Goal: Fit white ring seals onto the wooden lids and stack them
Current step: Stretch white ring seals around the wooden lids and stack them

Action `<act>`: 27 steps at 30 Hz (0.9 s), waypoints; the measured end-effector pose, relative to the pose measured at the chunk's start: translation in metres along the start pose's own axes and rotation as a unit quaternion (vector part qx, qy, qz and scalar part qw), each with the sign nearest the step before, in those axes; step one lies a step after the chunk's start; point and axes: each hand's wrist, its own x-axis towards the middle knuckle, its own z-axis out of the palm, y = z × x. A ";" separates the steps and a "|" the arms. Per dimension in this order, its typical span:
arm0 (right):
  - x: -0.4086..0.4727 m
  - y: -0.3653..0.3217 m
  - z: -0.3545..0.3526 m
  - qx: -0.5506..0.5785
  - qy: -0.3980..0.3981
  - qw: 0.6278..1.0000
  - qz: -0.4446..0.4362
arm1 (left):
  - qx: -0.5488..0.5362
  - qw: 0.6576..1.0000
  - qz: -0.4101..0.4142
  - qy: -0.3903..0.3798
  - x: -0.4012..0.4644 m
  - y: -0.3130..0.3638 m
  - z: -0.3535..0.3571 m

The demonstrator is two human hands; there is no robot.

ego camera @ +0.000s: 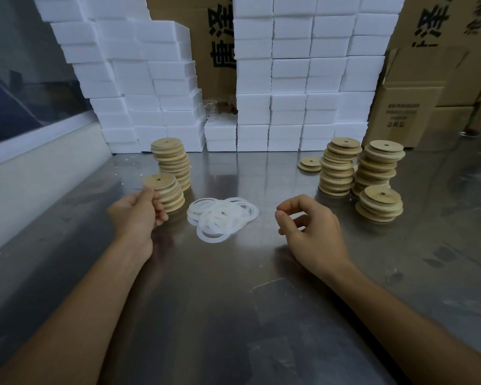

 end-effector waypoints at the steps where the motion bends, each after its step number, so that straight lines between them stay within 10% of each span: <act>1: 0.000 0.000 0.000 -0.001 -0.002 1.000 0.001 | 0.008 1.000 0.000 -0.002 0.001 0.000 0.000; 14: 0.001 0.000 -0.001 -0.010 0.008 1.000 0.004 | 0.137 0.985 0.090 -0.047 -0.005 -0.010 0.002; 21: 0.014 0.009 -0.025 -0.135 0.127 0.982 -0.030 | 0.316 0.870 0.344 -0.158 -0.028 -0.018 0.007; 27: 0.024 0.029 -0.057 -0.334 0.164 0.920 0.121 | 0.384 0.799 0.386 -0.254 -0.048 -0.019 0.011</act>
